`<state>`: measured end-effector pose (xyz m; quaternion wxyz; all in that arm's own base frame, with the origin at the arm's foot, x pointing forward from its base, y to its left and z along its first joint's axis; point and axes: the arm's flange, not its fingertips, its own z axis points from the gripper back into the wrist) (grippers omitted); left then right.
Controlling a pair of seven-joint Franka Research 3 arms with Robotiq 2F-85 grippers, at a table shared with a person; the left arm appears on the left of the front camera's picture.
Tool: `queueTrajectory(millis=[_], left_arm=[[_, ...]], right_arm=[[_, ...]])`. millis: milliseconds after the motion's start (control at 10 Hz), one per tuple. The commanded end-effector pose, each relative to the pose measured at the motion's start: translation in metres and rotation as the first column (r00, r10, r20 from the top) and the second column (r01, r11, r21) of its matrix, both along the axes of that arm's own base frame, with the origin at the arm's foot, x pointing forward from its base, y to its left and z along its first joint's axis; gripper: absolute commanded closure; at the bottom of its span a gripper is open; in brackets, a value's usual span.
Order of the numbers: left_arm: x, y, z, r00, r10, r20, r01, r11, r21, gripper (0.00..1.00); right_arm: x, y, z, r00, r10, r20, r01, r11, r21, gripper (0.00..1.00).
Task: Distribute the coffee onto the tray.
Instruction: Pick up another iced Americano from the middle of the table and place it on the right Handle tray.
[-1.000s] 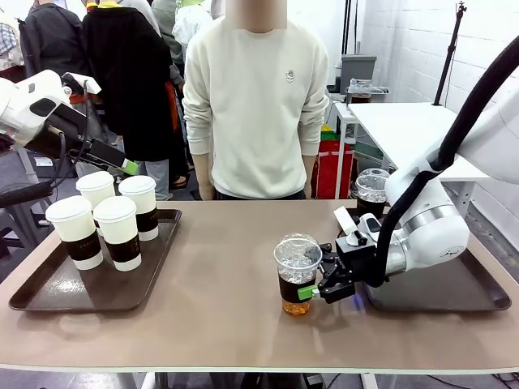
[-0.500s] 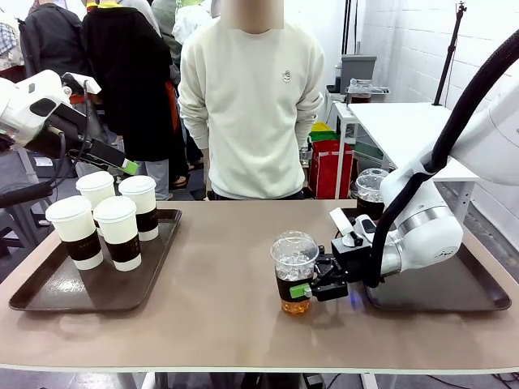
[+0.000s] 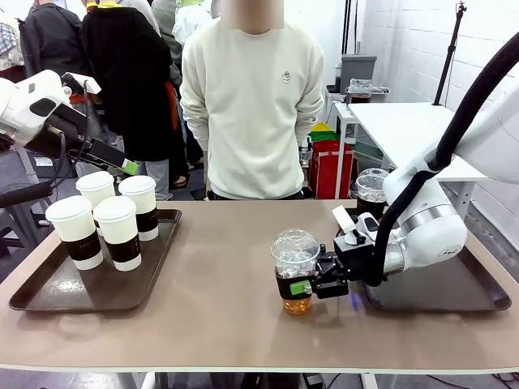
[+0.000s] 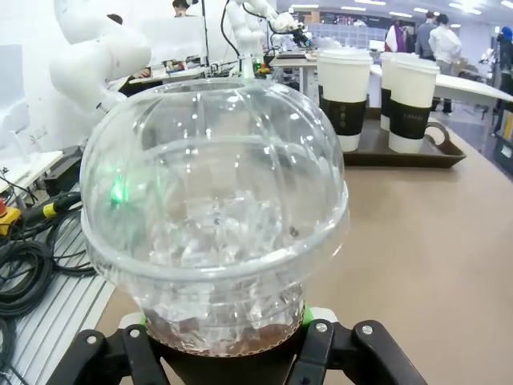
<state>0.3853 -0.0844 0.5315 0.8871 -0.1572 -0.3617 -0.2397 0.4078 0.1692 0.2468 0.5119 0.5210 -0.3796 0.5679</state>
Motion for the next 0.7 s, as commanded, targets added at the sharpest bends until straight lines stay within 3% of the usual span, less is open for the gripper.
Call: queueTrajectory(millis=[0,300,600], left_arm=[[0.001,0.001,-0.002,1.000,0.001,-0.003,-0.001,1.000,-0.012,0.00],[0.001,0.001,-0.002,1.000,0.001,-0.003,-0.001,1.000,-0.012,0.00],[0.001,0.001,-0.002,1.000,0.001,-0.003,-0.001,1.000,-0.012,0.00]], right_arm=[[-0.021,-0.030,0.045,0.997,-0.075,-0.003,0.076,0.997,0.022,0.37],[-0.030,-0.093,0.075,0.982,-0.188,-0.016,0.188,0.982,0.001,0.37],[-0.020,-0.167,0.089,0.932,-0.362,-0.032,0.362,0.932,0.000,0.37]])
